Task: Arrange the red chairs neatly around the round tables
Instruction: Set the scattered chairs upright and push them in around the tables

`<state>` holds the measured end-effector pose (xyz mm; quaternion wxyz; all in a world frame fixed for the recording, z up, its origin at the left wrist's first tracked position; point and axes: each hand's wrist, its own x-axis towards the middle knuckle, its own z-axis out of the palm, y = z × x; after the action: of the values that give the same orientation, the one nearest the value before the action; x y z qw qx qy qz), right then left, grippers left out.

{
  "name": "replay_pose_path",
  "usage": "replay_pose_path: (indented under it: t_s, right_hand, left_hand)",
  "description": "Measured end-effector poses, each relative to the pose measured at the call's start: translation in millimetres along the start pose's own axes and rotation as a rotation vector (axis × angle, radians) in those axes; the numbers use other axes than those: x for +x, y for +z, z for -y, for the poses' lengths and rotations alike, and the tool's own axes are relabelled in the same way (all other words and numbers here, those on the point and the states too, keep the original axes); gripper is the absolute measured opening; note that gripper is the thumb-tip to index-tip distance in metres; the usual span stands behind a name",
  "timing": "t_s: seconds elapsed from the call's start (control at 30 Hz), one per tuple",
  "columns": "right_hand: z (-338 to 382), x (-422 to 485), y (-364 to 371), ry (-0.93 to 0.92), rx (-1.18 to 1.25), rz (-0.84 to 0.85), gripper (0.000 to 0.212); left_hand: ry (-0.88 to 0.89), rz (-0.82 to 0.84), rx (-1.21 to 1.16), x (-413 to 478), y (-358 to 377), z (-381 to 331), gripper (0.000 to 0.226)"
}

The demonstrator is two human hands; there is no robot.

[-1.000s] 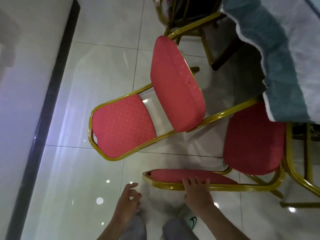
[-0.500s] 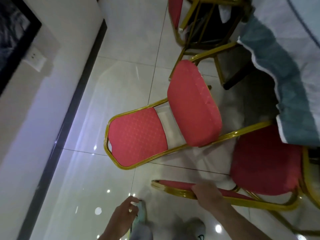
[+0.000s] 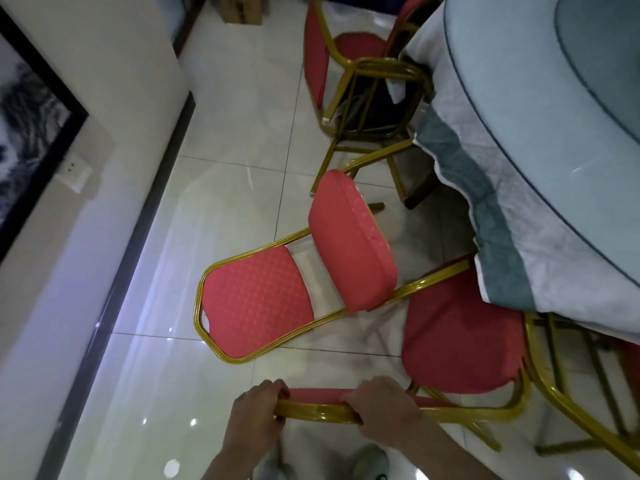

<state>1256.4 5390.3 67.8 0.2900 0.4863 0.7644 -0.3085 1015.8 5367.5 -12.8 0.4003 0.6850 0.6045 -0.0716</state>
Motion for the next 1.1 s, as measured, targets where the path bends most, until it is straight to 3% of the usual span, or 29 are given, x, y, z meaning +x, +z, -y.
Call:
replay_pose_path:
  t_s: [0.17,0.27,0.43,0.57,0.77,0.87,1.03,1.1]
  right_hand:
    - [10.8,-37.8,-16.0,-0.02,0.065,-0.074,0.022]
    - [15.2,-62.3,-20.0,-0.007,0.097,-0.106,0.024]
    - [8.9,-95.3,-34.9,0.058,0.126,-0.179,0.037]
    - [15.8,-119.2,-55.2,0.072,0.1,-0.249,0.044]
    - [43.2,-149.3,-88.8,0.142,-0.032,-0.258,0.038]
    - [58.2,-165.9,-108.9,0.202,0.026,-0.316,0.031]
    - [89.6,-174.9,-139.7,0.144,0.134,-0.486,0.02]
    - [101.1,-176.3,-148.5,0.129,0.101,-0.475,0.017]
  left_hand:
    - [0.09,0.126,0.247,-9.4,-35.2,29.2,0.013]
    - [0.216,0.221,0.395,-14.7,-50.7,12.6,0.021]
    - [0.267,0.155,0.354,-30.3,-81.7,-11.7,0.015]
    - [0.31,0.161,0.346,-36.0,-127.6,-35.4,0.034]
    - [0.415,0.072,0.542,-58.2,-191.0,-72.8,0.041]
    - [0.447,0.018,0.628,-69.3,-221.7,-96.6,0.043]
    - [0.46,0.057,0.733,-93.5,-251.6,-139.4,0.038]
    - [0.504,0.103,0.777,-109.0,-256.0,-164.4,0.034]
